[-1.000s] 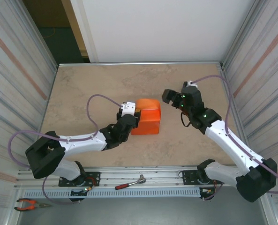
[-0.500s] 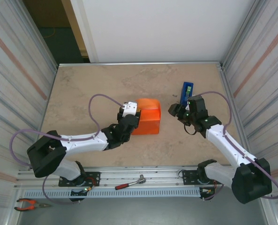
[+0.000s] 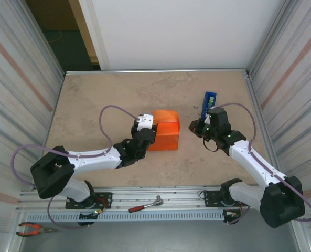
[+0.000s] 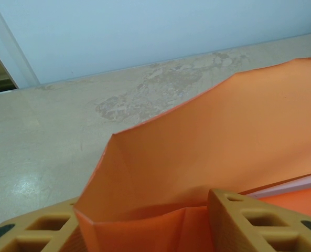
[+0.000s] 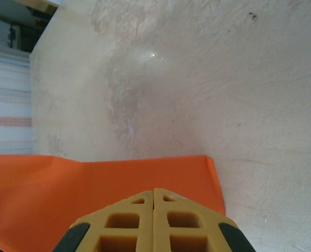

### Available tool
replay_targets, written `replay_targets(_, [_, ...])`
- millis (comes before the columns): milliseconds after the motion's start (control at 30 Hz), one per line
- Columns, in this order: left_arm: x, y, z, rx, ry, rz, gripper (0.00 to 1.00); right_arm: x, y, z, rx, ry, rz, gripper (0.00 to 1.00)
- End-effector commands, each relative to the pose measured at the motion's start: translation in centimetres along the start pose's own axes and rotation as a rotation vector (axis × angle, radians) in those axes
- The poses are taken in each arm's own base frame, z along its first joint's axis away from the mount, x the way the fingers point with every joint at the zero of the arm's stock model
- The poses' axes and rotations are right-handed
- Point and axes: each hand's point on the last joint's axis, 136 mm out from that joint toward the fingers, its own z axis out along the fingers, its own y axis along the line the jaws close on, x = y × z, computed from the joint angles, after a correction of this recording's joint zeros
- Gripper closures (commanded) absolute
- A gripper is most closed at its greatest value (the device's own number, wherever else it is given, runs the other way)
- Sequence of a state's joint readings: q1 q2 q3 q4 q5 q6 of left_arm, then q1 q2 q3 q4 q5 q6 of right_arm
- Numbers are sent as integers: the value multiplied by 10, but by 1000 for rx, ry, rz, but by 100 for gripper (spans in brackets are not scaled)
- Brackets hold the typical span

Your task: Wrap the gift box in paper

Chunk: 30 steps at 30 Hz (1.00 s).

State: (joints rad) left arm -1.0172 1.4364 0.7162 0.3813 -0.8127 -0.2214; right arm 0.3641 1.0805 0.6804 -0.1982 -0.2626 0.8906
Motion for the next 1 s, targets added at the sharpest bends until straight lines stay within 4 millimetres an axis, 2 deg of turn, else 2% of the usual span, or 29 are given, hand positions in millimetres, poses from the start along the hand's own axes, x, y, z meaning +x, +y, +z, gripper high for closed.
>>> replay_targets(0, [38,8,2,-48,104,143,46,-7,20,1,-46,-17,-2,100])
replay_targets(333, [39,6,2,-46,108,142,48,-9,47,14,-79,-12,-34,100])
replay_targets(567, [41,7,2,-46,113,139,48,1,68,23,-101,20,-77,100])
replay_targets(967, [42,7,2,-48,112,137,49,6,67,24,-91,27,-103,100])
